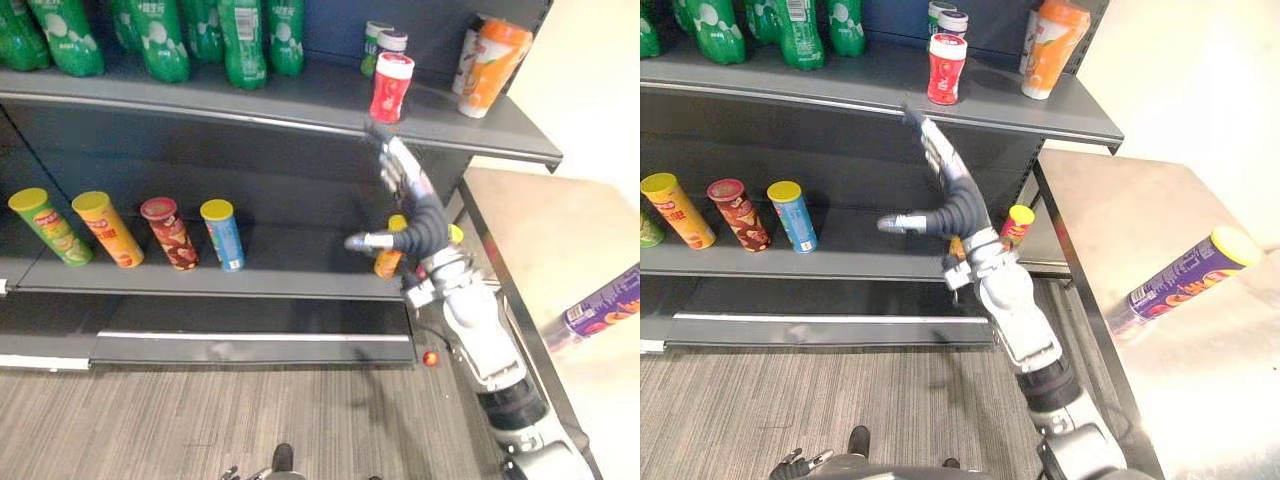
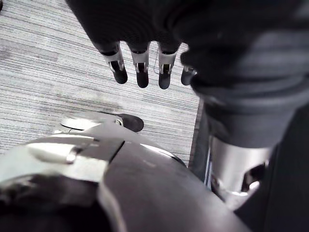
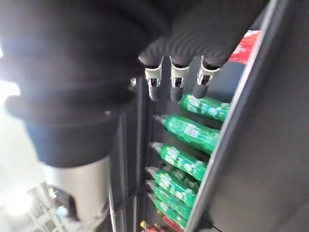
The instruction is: Put the gum and the chips on the shelf.
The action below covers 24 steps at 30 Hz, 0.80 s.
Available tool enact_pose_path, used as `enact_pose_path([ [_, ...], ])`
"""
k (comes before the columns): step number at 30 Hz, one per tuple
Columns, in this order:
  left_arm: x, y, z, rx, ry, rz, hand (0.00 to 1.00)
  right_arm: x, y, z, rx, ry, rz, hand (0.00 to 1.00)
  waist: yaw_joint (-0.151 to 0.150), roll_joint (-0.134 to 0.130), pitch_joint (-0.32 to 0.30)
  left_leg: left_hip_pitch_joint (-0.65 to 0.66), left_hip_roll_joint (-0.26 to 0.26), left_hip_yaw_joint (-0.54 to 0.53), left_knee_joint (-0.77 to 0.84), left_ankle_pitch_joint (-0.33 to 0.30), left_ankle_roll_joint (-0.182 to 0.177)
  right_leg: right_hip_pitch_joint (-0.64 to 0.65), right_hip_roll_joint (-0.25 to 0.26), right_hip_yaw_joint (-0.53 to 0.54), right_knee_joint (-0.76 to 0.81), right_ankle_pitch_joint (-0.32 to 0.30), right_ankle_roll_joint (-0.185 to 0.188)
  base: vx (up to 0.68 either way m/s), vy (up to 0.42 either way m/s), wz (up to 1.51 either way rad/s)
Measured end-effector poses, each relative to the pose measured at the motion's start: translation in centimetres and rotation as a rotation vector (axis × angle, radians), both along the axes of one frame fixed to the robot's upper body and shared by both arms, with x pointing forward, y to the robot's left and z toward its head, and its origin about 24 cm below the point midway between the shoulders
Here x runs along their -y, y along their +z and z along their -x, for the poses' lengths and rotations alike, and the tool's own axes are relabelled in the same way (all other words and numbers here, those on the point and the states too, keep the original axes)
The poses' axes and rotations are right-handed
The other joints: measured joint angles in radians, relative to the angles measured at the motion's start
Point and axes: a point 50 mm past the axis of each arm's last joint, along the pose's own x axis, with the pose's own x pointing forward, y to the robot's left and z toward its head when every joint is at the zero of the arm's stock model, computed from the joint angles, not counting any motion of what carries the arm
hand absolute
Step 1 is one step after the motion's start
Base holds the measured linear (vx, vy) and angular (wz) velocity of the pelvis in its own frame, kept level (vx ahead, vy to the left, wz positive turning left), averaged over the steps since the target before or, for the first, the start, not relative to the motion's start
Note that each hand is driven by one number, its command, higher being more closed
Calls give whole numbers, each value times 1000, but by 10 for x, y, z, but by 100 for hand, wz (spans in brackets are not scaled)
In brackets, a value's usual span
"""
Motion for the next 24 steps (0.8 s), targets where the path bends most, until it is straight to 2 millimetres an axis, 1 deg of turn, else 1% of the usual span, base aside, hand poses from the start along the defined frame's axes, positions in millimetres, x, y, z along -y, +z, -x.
enact_pose_path([
  [1, 0, 0, 0, -3, -6, -6, 0, -3, -17, 6, -62, 25, 23, 0, -1, 7, 2, 5, -2, 5, 0, -5, -1, 5, -2, 3, -1, -2, 4, 57, 2, -9],
  [2, 1, 0, 0, -3, -7, -8, 0, -5, -28, 10, -105, 39, 39, 0, -1, 8, 0, 8, -3, 8, 0, -7, 0, 6, -3, 6, 1, -2, 3, 48, 5, -16],
  [4, 2, 0, 0, -6, -29, -19, 0, -10, -69, 24, -263, 93, 94, 0, -1, 15, -3, 18, -4, 25, 0, -14, 0, 7, -6, 23, 2, -3, 5, 34, 8, -18],
  [6, 3, -1, -2, -7, -35, -22, 0, -7, -98, 34, -385, 103, 127, 0, -10, 21, -3, 18, -7, 27, 0, -17, 2, 7, -9, 24, 2, -3, 5, 32, 9, -5],
  [7, 3, -1, 0, -12, -35, -25, 0, -4, -119, 40, -472, 99, 152, 0, -18, 25, -4, 18, -10, 28, 0, -18, 3, 7, -11, 24, 2, -3, 6, 0, 0, 0],
  [8, 3, -1, 0, -15, -37, -26, 0, -2, -128, 43, -513, 92, 163, 0, -22, 27, -5, 19, -11, 30, 0, -19, 4, 7, -13, 25, 2, -3, 6, 0, 0, 0],
  [9, 4, -1, 1, -19, -44, -27, 0, 2, -142, 48, -569, 84, 190, 0, -26, 32, -5, 20, -13, 32, 0, -20, 4, 7, -15, 27, 3, -4, 7, 18, 14, -8],
  [11, 7, -2, 1, -20, -52, -23, 0, 15, -180, 62, -728, 53, 261, 0, -24, 46, -2, 36, -17, 53, 0, -29, 9, 8, -21, 49, 9, -6, 11, 25, 22, -22],
  [12, 8, -2, 1, -22, -52, -22, 0, 20, -191, 66, -775, 39, 277, 0, -26, 51, -4, 37, -19, 54, 0, -31, 9, 8, -23, 51, 12, -8, 13, 27, 26, -16],
  [14, 10, -3, -1, -17, -54, -17, 0, 47, -230, 83, -970, -51, 319, 0, -30, 62, -4, 46, -26, 57, 0, -36, 12, 10, -30, 53, 16, -14, 19, 11, 13, -2],
  [15, 10, -3, -1, -16, -53, -16, 0, 54, -238, 87, -1013, -80, 334, 0, -31, 64, -3, 46, -27, 58, 0, -36, 13, 10, -31, 53, 16, -14, 19, 0, 0, 0],
  [17, 11, -3, -1, -16, -52, -14, 0, 76, -260, 98, -1127, -169, 371, 0, -36, 67, -2, 47, -29, 60, 0, -38, 15, 10, -33, 55, 16, -14, 19, 0, 0, 0],
  [19, 12, -3, 0, -17, -51, -12, 0, 101, -285, 118, -1272, -303, 415, 0, -40, 73, -2, 52, -31, 61, 0, -41, 15, 17, -35, 55, 17, -17, 22, 22, 2, 0],
  [20, 13, -3, 0, -18, -51, -11, 0, 106, -291, 124, -1314, -334, 407, 0, -42, 77, -2, 55, -32, 61, 0, -42, 15, 21, -36, 55, 16, -18, 22, 41, 4, 0],
  [22, 14, -4, 1, -22, -55, -11, 0, 121, -311, 150, -1471, -432, 411, 0, -48, 84, -4, 62, -35, 62, 0, -47, 15, 24, -39, 55, 17, -23, 24, 35, 5, -3],
  [24, 16, -4, 2, -23, -46, -6, 0, 134, -320, 161, -1573, -538, 352, 0, -50, 91, -1, 72, -36, 76, 0, -52, 16, 27, -40, 68, 18, -23, 25, 30, 10, -14],
])
